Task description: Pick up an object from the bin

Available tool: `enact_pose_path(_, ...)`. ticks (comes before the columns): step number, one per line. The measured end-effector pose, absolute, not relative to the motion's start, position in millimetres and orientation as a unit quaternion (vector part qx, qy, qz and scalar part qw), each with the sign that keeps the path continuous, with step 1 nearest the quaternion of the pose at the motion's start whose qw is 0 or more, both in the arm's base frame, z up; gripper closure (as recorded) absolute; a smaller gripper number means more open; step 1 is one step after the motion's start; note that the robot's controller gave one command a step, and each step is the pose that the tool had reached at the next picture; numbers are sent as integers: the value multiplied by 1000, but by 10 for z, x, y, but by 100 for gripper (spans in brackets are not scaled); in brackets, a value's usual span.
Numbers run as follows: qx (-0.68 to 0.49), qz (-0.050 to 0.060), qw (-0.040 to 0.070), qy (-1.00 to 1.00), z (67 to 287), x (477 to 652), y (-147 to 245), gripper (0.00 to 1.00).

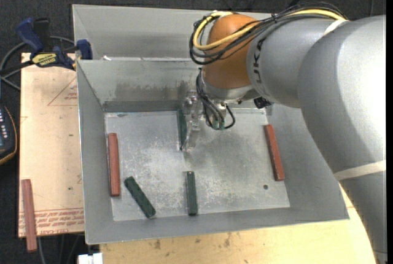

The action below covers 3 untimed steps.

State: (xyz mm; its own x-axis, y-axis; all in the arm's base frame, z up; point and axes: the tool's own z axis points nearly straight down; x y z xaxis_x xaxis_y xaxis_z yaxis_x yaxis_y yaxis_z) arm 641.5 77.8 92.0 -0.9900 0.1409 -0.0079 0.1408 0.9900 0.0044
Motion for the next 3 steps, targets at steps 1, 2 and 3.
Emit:
enact_pose_path(1,-128,0,4,992,775,6521,654,0)
enact_pose_path(2,-453,0,4,892,719,6552,842,0)
enact_pose_path(3,-452,0,4,892,735,6560,835,100)
